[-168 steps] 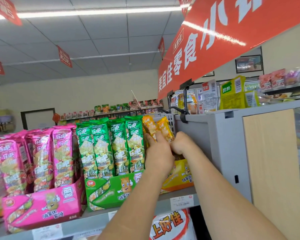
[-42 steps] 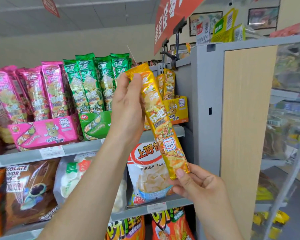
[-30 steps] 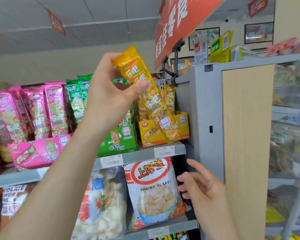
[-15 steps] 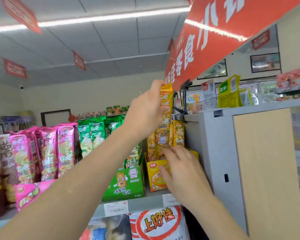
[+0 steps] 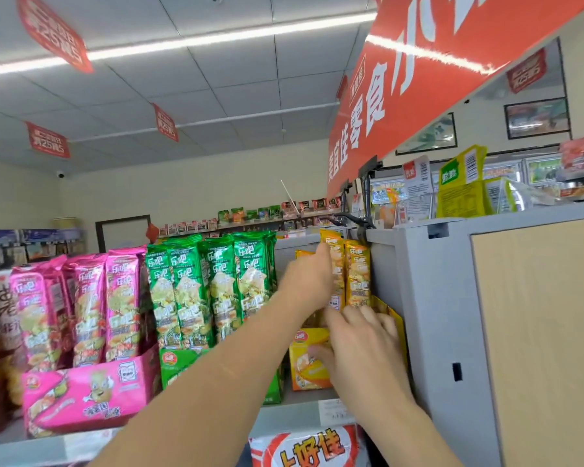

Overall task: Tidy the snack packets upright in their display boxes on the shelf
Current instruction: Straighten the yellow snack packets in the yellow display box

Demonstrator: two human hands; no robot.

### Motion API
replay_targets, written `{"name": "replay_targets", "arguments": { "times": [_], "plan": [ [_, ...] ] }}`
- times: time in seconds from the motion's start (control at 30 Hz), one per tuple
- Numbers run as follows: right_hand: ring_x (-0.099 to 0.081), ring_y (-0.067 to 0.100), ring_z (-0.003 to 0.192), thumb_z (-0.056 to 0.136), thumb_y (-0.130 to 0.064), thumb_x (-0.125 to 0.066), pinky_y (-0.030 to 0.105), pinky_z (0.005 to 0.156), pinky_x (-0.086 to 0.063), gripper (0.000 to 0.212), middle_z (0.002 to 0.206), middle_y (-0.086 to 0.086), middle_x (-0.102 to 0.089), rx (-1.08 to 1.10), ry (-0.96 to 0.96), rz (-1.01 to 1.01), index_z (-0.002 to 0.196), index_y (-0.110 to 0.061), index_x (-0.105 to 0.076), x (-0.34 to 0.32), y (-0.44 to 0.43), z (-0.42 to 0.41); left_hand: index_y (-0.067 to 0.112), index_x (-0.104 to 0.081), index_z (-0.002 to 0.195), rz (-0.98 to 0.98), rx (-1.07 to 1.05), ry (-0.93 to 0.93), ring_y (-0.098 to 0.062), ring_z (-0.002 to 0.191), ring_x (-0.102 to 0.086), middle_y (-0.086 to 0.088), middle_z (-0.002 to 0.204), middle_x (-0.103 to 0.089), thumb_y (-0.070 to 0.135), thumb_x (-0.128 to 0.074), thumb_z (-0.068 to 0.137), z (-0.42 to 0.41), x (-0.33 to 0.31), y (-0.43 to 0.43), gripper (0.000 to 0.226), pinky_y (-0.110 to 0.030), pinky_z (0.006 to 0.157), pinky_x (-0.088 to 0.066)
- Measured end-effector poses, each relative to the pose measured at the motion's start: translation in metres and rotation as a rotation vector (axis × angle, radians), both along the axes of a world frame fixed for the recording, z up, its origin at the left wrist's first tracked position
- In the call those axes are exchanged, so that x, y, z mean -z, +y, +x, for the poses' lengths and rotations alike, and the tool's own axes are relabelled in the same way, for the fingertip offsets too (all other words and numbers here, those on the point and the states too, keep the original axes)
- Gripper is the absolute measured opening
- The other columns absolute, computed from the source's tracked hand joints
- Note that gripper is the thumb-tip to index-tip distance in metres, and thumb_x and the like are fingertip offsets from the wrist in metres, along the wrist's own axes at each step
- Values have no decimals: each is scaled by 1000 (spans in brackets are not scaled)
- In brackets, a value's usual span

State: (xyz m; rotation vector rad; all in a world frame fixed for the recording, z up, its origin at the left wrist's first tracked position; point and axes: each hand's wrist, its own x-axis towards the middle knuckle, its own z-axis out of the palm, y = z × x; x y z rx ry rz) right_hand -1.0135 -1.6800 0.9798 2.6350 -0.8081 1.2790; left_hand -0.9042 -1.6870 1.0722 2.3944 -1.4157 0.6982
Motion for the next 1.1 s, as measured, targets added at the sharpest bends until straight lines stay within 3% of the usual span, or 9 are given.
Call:
{"name": "replay_targets", "arguments": {
  "times": [0.2,0.37,0.43,0.5,0.67,0.8,0.9,1.0,1.1],
  "plan": [
    [-47,25,108,85,-47,-67,36,93,-40,44,113,3,-55,28,-39,37,120,-22,-56,8,-1,-3,12,-9,148,25,90,294,-38,107,-60,-19,123,-61,35,-56,95,-2,15,17,74,-36,76,-43],
    [-49,24,106,87,-45,-67,34,90,-42,39,113,4,-56,5,-67,51,114,-21,-53,3,2,-5,13,2,152,50,93,428,-33,101,-61,-19,120,-62,19,-60,93,-8,10,25,85,-35,74,-44],
    [-47,22,108,88,-46,-64,33,92,-41,38,114,1,-54,-13,-63,65,117,-23,-52,5,2,-6,14,-8,151,64,104,465,-29,100,-59,-15,122,-61,17,-59,92,-10,9,28,78,-35,77,-46],
    [-47,22,108,89,-43,-64,33,92,-42,35,113,2,-54,-28,-79,68,115,-23,-52,8,3,-6,11,-23,146,125,71,433,-28,105,-59,-13,126,-59,20,-61,93,-14,9,31,66,-34,80,-47],
    [-45,23,114,95,-36,-51,32,96,-38,35,122,5,-51,-23,-116,74,125,-20,-45,8,1,-5,2,-44,131,256,10,363,-26,89,-58,-14,117,-61,14,-59,93,-21,-2,31,43,-31,65,-46],
    [-46,23,111,96,-39,-52,32,96,-38,30,117,4,-55,-42,-97,78,118,-19,-49,7,-2,-4,-2,-36,132,184,6,350,-33,104,-60,-20,121,-61,21,-54,96,-21,10,30,46,-38,80,-48],
    [-46,22,110,94,-36,-57,32,95,-39,27,114,3,-55,-85,-109,117,113,-17,-54,9,-4,-2,1,-31,132,159,-8,309,-37,104,-60,-21,116,-61,17,-56,94,-18,15,30,48,-41,80,-49],
    [-48,24,110,92,-20,-58,33,93,-41,20,112,5,-53,-134,-166,180,111,-14,-57,9,-5,-1,1,-25,139,185,-26,287,-37,105,-60,-21,118,-60,17,-57,94,-20,12,33,58,-40,77,-50],
    [-53,27,109,86,-2,-60,36,90,-44,37,116,8,-57,-234,-302,235,122,-10,-57,7,-3,-4,-3,-29,133,209,-36,214,-40,107,-58,-25,120,-58,14,-54,95,-29,17,44,49,-38,71,-44]
  ]
}}
